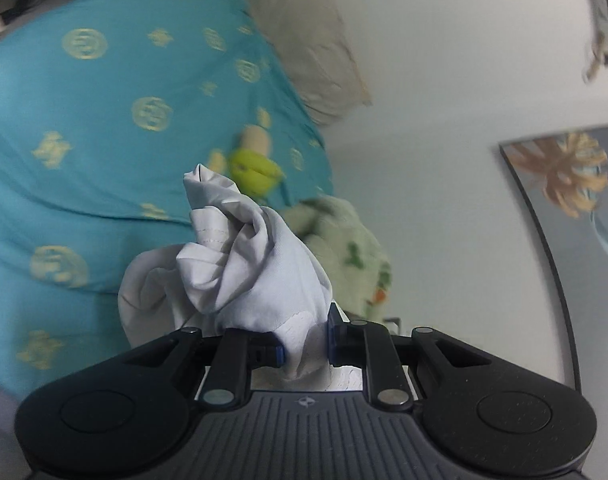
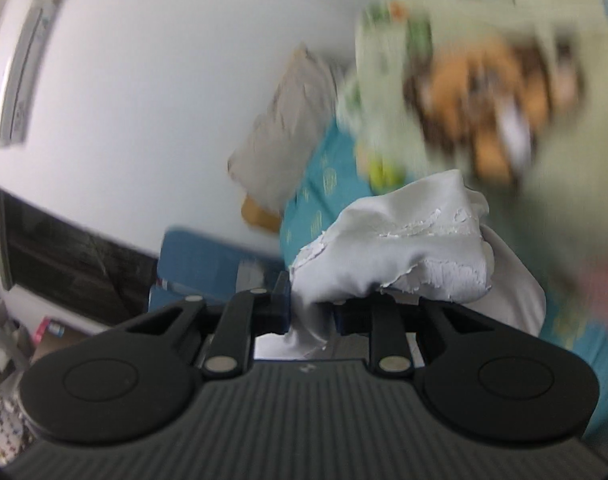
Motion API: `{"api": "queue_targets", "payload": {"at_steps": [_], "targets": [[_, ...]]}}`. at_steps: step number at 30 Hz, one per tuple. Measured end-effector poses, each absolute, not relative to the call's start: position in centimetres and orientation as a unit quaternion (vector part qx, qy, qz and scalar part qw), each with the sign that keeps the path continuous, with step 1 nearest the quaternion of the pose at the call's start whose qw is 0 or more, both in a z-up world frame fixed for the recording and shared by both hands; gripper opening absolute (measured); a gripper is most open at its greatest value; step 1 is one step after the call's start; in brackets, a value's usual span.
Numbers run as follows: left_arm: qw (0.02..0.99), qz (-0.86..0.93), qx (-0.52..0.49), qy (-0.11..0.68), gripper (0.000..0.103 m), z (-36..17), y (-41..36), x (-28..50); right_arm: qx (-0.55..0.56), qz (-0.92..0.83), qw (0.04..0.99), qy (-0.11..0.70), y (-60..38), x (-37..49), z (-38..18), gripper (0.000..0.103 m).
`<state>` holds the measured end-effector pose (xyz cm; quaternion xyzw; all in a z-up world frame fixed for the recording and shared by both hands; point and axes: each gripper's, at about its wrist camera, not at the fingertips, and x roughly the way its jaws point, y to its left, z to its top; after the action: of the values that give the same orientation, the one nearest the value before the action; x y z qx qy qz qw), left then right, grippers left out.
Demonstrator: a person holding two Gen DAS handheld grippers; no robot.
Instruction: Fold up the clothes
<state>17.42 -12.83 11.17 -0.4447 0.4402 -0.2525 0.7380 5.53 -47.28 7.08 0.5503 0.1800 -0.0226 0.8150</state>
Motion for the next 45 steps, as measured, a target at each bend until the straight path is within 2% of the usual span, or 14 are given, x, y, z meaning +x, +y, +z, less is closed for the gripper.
{"api": "queue_targets", "payload": {"at_steps": [7,10,14,18,22,27,31,36,38,41,45], "targets": [[0.737,-0.364,-0.397,0.409,0.019,18.8,-29.4,22.9,0.478,-0.086,0.873,0.047,-59.1,6.3,15.9,0.023],[0.741,-0.401,-0.374,0.388,0.02,19.1,-34.9,23.5,0.46,-0.106,0.882,0.001,-62.8,5.6,16.3,0.023],[0.749,-0.434,-0.333,0.373,0.021,15.4,-39.0,22.8,0.448,-0.136,0.884,-0.017,-65.7,4.2,12.9,0.023],[0.747,-0.437,-0.285,0.412,0.021,8.6,-40.4,21.3,0.472,-0.169,0.865,0.032,-67.0,2.3,6.5,0.023],[0.759,-0.444,-0.245,0.409,0.023,4.4,-39.1,18.2,0.497,-0.184,0.845,0.071,-64.4,-0.9,1.0,0.023],[0.771,-0.441,-0.203,0.411,0.029,2.4,-36.6,15.5,0.491,-0.19,0.846,0.086,-60.5,-3.6,-1.4,0.023],[0.792,-0.42,-0.119,0.426,0.049,3.5,-36.6,13.9,0.477,-0.21,0.845,0.12,-59.0,-4.1,-2.7,0.026],[0.828,-0.401,-0.047,0.39,0.073,7.7,-34.2,10.4,0.469,-0.226,0.831,0.194,-58.2,-4.5,0.0,0.031],[0.837,-0.405,-0.037,0.366,0.091,9.5,-32.7,8.6,0.444,-0.243,0.836,0.211,-57.3,-5.3,1.7,0.031],[0.85,-0.411,-0.022,0.33,0.102,12.3,-30.5,6.0,0.401,-0.252,0.854,0.216,-55.4,-7.1,4.5,0.031],[0.867,-0.406,0.004,0.288,0.103,15.2,-27.5,1.8,0.331,-0.256,0.887,0.194,-52.0,-10.2,8.3,0.032]]}}
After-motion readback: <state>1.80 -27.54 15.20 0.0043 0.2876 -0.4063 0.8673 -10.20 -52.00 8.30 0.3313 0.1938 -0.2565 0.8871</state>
